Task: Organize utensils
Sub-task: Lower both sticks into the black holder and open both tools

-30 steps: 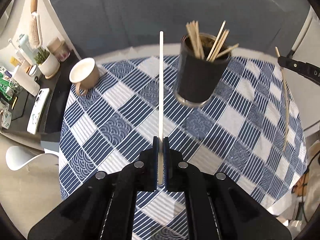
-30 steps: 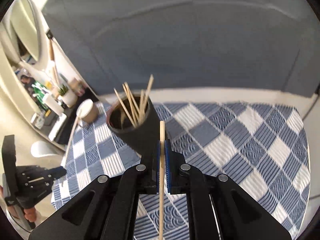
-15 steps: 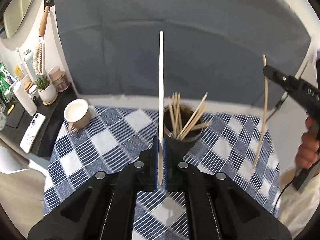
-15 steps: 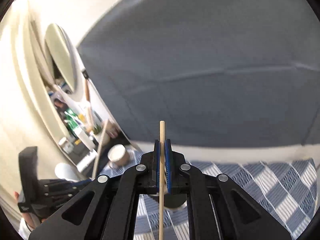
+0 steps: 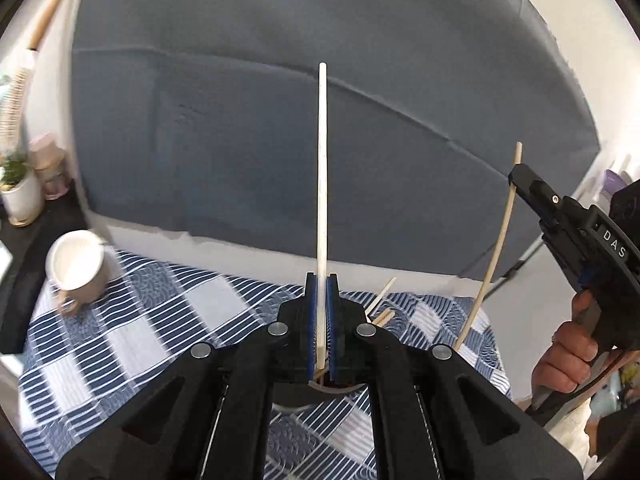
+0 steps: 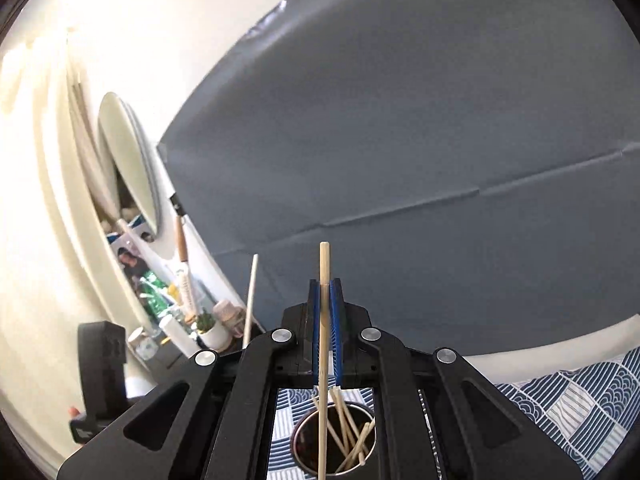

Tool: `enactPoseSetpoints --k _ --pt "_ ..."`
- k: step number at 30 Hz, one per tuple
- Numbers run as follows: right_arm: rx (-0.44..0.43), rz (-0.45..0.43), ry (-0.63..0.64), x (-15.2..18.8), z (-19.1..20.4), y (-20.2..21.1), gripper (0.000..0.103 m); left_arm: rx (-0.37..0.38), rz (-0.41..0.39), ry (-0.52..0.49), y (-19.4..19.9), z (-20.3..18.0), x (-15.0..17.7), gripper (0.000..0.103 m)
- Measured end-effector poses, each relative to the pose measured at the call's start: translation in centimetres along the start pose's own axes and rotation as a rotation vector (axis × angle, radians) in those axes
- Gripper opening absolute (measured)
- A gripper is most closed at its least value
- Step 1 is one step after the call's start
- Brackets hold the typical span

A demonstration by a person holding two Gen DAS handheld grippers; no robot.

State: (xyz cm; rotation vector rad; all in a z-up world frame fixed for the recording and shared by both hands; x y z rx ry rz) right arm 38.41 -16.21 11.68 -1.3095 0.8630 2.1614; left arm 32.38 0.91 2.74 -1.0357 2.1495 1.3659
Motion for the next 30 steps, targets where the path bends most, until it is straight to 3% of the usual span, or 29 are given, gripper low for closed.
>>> enactPoseSetpoints --k 8,11,20,30 --pt "0.023 -0.031 0.038 1.0 0.3 -3.1 0.005 0.121 -0.067 -0.062 -3.0 -0.3 1.6 0.005" --pt "0.035 -0.044 0.065 2.1 0.7 -4.0 0.005 0.124 -0.082 -0.093 -3.7 -0.1 2.5 0.005" --pt "0.126 0.052 0.178 7.1 1.5 -6.1 0.005 0.159 -0.115 -0.089 -5.2 0.3 5.3 0.005" --pt "0.130 0.138 0.227 10.6 1.5 -4.8 0.005 0.081 -0.124 -0.181 -4.7 -0.7 7.8 0.005"
Point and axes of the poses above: each gripper's, at about its wrist camera, not at the fingertips, and y roughly against the way its jaws point, z to its left, x to its underside, the point moved 8 cm from there along -y, roughly the way its jaws point, and after that the axes turned 6 degrees about y, right-handed, at the moved point
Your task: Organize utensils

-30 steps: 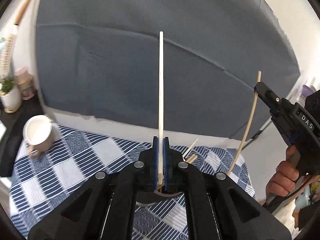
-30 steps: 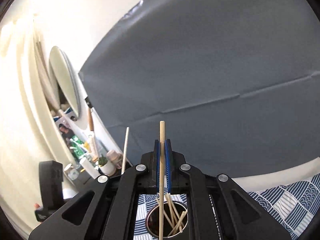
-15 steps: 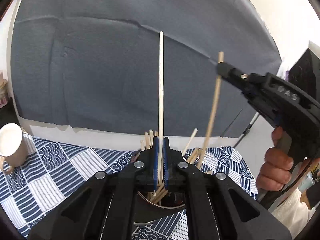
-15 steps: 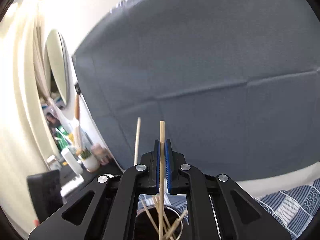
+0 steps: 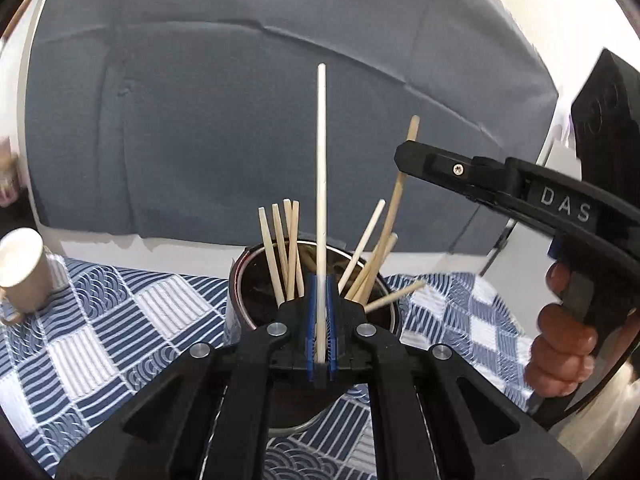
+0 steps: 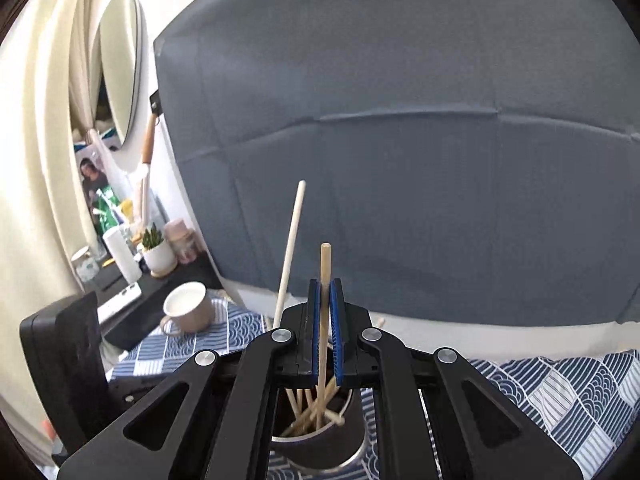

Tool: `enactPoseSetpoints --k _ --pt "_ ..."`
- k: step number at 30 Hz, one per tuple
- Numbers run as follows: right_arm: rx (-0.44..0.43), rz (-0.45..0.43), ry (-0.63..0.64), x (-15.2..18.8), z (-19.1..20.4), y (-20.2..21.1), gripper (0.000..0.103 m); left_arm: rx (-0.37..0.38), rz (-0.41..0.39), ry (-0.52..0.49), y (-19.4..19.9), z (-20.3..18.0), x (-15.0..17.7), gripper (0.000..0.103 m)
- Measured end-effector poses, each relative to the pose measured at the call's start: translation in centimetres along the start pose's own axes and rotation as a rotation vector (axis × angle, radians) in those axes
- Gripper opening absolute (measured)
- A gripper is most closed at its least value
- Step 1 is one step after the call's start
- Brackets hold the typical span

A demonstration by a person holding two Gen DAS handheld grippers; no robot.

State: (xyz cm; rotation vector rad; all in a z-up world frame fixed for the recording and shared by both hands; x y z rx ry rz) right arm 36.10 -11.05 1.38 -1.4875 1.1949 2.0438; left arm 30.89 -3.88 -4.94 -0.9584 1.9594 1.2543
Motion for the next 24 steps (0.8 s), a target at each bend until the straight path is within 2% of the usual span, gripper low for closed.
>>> enactPoseSetpoints --k 2,6,8,9,10,11,12,13,14,15,16,17,18,19,21,24 --pt "0.019 -0.003 -0.003 0.0 -0.4 0.6 0.007 -0.022 -0.005 -0.014 0.8 -0.1 0.0 0.006" --pt "0.008 -0.010 -0.044 -0.7 -1.6 2.2 0.009 -0.082 -0.009 -0.042 3.1 -0.4 -0.6 0.029" --pt "0.006 -0.014 -0.060 -1.0 -2.2 3.1 0.023 -0.101 -0.009 -0.043 4.3 -0.5 -0.7 0.039" --pt "0.007 -0.016 -0.066 -1.1 -2.4 3.5 0.034 -0.110 -0.008 -0.045 4.8 -0.6 -0.8 0.045" --pt "0.008 -0.022 -0.074 -1.2 -2.6 4.2 0.040 -0.140 -0.017 -0.049 5.8 -0.8 -1.1 0.049" --pt "-0.001 -0.027 -0.079 -1.3 -2.7 4.8 0.040 -0.163 -0.027 -0.057 6.6 -1.0 -1.2 0.050" --pt "-0.014 -0.026 -0.080 -1.2 -2.7 5.5 0.041 -0.189 -0.033 -0.064 7.4 -1.2 -1.2 0.059" --pt "-0.020 -0.023 -0.080 -1.2 -2.8 6.1 0.045 -0.209 -0.038 -0.068 8.3 -1.4 -1.3 0.067" --pt "-0.023 -0.022 -0.077 -1.0 -2.7 6.6 0.047 -0.217 -0.044 -0.068 8.8 -1.6 -1.3 0.069" --pt "-0.025 -0.022 -0.071 -0.9 -2.7 7.2 0.053 -0.224 -0.050 -0.065 9.9 -2.0 -1.3 0.072" --pt "-0.026 -0.020 -0.061 -0.6 -2.5 8.0 0.063 -0.230 -0.054 -0.059 10.7 -2.2 -1.2 0.081" --pt "-0.021 -0.019 -0.048 -0.3 -2.3 8.9 0.069 -0.240 -0.056 -0.054 11.4 -2.4 -1.1 0.085" --pt "-0.005 -0.019 -0.038 0.1 -2.2 9.8 0.083 -0.251 -0.056 -0.053 12.5 -2.9 -0.9 0.085" --pt "0.004 -0.018 -0.030 0.4 -2.2 10.5 0.088 -0.260 -0.057 -0.051 13.2 -3.1 -0.7 0.088" --pt "0.020 -0.004 0.002 1.6 -1.9 12.4 0.088 -0.282 -0.066 -0.043 14.9 -3.7 -0.3 0.097" --pt "0.039 0.022 0.027 3.2 -1.8 14.8 0.092 -0.319 -0.066 -0.041 17.5 -5.0 1.2 0.097"
Point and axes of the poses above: each gripper's, at about its wrist camera, not at the fingertips, and y roughly against the way its jaws point, z to its left, x to its underside, the point moved 8 cm from there along -y, roughly the way its jaws point, and after that the axes turned 6 degrees about y, right-handed, at the moved point
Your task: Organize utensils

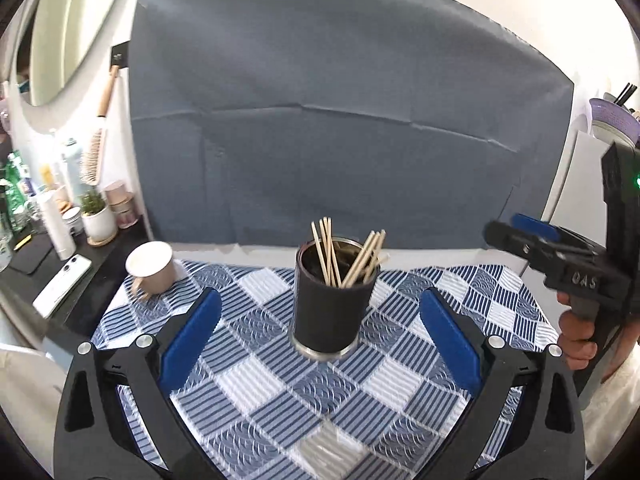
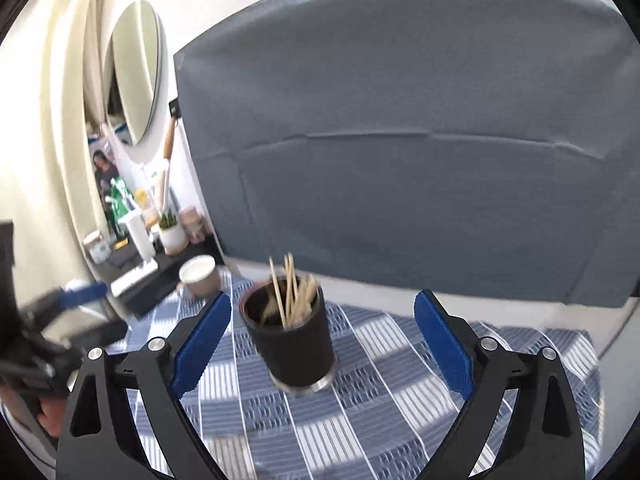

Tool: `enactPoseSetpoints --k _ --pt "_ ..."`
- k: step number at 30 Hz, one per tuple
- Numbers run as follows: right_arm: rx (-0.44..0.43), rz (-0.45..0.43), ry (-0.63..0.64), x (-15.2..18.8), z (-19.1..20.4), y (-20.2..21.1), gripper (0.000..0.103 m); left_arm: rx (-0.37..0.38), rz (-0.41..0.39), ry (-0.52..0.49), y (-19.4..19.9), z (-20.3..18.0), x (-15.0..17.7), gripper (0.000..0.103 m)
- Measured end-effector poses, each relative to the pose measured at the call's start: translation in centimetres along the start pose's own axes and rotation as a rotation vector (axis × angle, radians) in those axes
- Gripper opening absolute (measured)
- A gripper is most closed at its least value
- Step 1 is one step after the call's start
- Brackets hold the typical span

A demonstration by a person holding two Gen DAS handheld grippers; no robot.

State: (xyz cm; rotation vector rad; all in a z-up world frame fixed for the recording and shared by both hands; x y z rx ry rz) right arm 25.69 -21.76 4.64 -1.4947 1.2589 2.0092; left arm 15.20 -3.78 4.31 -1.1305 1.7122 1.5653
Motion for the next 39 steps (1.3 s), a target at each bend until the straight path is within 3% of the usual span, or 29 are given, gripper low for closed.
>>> enactPoseSetpoints --k 5,10,16,22,29,35,39 --pt "0.026 0.050 -0.001 4.2 -0.4 4.4 0.094 -0.036 0.051 0.016 2.7 -0.7 3.4 0.097" --pt "0.087 0.100 0.016 7.8 -1.0 7.5 0.095 -0.037 0.102 -0.031 4.6 -1.8 6.8 0.097" --pt "0.142 0.154 -0.049 11.2 -0.7 10.6 0.095 0.006 0.191 0.045 5.8 -2.2 9.6 0.097" --pt "0.206 0.204 -0.056 14.8 2.9 14.2 0.095 0.007 0.283 0.026 7.5 -1.8 12.8 0.097" --pt "0.201 0.218 -0.081 17.7 8.9 17.4 0.095 -0.018 0.280 0.071 11.7 0.3 15.0 0.097" --pt "0.202 0.219 -0.074 20.1 12.1 19.1 0.095 -0.020 0.275 0.016 14.4 0.7 17.0 0.097" --pt "0.204 0.197 -0.077 19.5 12.8 19.9 0.095 -0.030 0.259 -0.029 15.5 0.3 17.1 0.097"
Point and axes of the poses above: each gripper's, at about its wrist camera, not at the fingertips, and y roughly against the way its jaws point, z to its left, x to its underside, the point moved 8 cm from there along -y, roughly the way its jaws point, and after that the axes turned 6 degrees about y, right-handed, at the moved point
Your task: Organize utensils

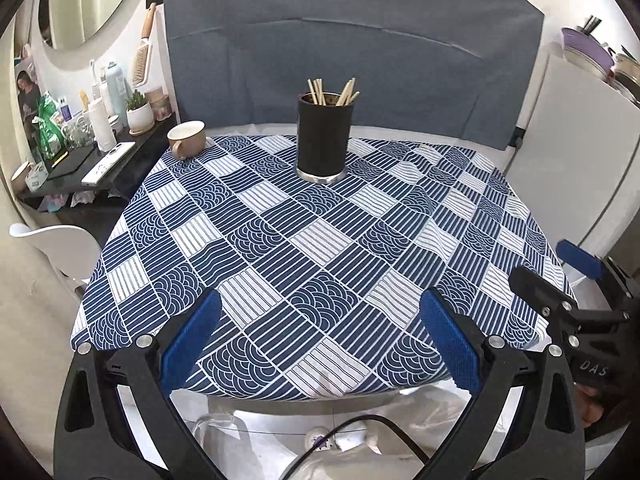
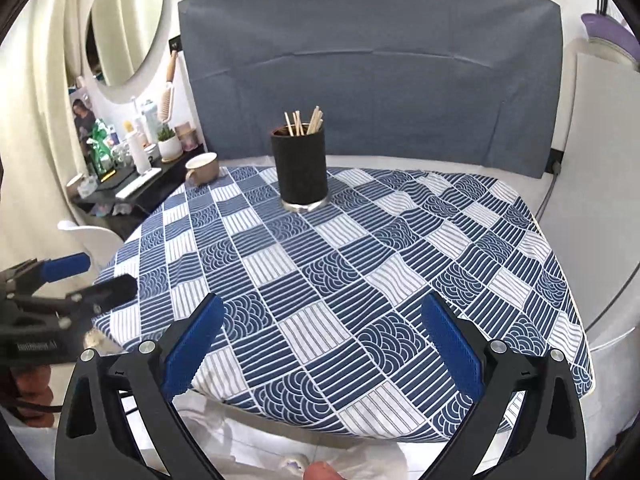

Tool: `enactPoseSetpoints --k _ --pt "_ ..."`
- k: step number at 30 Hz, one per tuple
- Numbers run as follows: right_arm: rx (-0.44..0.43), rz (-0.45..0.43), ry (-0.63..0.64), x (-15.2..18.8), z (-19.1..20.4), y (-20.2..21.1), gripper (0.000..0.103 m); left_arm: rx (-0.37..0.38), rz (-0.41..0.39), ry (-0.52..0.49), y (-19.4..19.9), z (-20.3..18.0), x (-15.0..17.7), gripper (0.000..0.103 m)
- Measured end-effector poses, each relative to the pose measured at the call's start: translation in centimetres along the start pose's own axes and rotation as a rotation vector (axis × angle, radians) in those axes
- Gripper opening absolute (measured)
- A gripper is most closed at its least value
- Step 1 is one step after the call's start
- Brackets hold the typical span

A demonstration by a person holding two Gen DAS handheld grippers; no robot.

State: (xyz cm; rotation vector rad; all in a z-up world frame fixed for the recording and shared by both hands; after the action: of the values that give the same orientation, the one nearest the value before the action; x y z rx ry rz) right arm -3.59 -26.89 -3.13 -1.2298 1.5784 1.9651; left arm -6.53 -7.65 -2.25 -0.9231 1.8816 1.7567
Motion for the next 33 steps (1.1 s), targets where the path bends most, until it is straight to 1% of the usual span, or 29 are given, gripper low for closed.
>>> enactPoseSetpoints --k 1,4,6,12,17,22,25,27,30,33 --pt "-0.002 -0.004 0.000 -0.1 0.0 0.1 0.095 0.007 -0.003 -0.004 0.2 -0.2 0.0 0.097" --pt "0.012 -0.019 0.014 -0.7 -0.3 0.5 0.095 -0.009 -0.023 -0.010 0.6 -0.6 -0.2 0.097" --pt "-0.001 -0.023 0.005 -0.8 -0.6 0.6 0.095 -0.008 -0.035 -0.011 0.9 -0.8 -0.3 0.097" --pt "0.015 -0.043 0.028 -0.4 -0.6 1.0 0.095 -0.011 -0.054 -0.007 1.2 -0.8 -0.1 0.097" --pt "0.017 -0.052 0.029 -0.4 -0.6 1.2 0.095 0.001 -0.071 -0.021 1.3 -1.3 -0.4 0.097" --pt "0.032 -0.058 0.050 -0.6 -0.5 1.4 0.095 0.011 -0.066 0.001 1.3 -1.2 -0.4 0.097" --pt "0.017 -0.057 0.040 -0.6 -0.4 1.6 0.095 0.017 -0.073 -0.007 1.6 -1.5 -0.3 0.097" --pt "0.033 -0.064 0.051 -0.5 -0.3 1.8 0.095 0.020 -0.069 -0.007 1.5 -1.4 -0.2 0.097" --pt "0.033 -0.065 0.043 -0.4 -0.2 2.0 0.095 0.024 -0.061 -0.013 1.4 -1.4 -0.1 0.097" --pt "0.037 -0.072 0.043 -0.4 -0.1 2.3 0.095 0.024 -0.076 -0.020 1.8 -1.4 -0.1 0.097"
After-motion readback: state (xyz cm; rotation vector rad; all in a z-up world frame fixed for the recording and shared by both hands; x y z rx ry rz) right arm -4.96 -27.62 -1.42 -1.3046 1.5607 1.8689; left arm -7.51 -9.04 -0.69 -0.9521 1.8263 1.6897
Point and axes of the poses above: each gripper's, at about its wrist camera, not at the fingertips, and y roughly against the way its jaws point, z to its left, x to its underside, the point moved 8 cm from there along -y, roughly the way its jaws point, and after that the axes turned 6 degrees about y, right-handed, at the moved point
